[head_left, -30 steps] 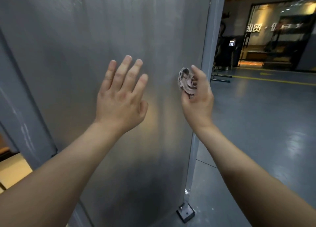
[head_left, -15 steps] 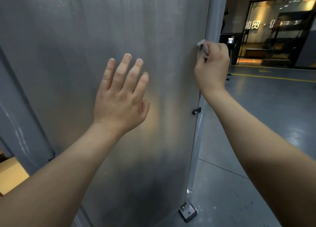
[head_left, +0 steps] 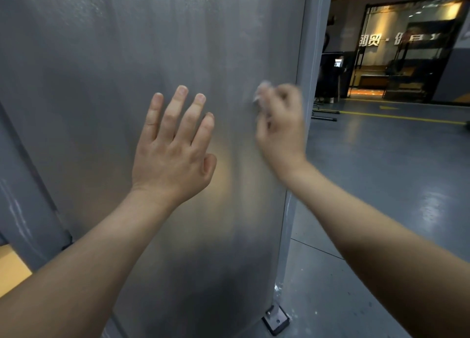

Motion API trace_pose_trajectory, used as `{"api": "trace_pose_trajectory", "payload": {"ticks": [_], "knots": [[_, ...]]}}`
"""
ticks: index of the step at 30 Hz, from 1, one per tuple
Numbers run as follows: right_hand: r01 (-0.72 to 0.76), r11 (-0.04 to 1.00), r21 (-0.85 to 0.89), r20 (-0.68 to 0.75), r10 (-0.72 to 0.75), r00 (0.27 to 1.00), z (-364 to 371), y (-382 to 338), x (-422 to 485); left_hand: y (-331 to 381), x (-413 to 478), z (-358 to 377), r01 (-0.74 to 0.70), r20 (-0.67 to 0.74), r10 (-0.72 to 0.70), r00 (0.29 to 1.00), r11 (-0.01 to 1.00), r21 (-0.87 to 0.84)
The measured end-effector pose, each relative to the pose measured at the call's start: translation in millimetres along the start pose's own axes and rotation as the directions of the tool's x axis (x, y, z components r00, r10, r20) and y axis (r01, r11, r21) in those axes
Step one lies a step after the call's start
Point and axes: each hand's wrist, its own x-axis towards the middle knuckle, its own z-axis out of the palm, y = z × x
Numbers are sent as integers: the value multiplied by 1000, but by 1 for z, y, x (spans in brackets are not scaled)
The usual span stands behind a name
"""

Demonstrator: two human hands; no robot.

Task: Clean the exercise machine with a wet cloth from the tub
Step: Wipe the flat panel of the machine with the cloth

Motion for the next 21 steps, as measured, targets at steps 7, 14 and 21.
{"api": "trace_pose_trajectory", "payload": {"ticks": [7, 14, 21], "knots": [[214, 976, -45, 106, -208, 972, -17, 22, -3, 0, 0, -1, -10, -4, 10, 1000, 1000, 0], [27, 998, 63, 21, -29, 999, -13, 6, -16, 0, 1, -2, -8, 4, 8, 1000, 1000, -3], [49, 996, 73, -51, -46, 998, -14, 17, 19, 0, 0, 1, -4, -4, 4, 1000, 1000, -3]]}}
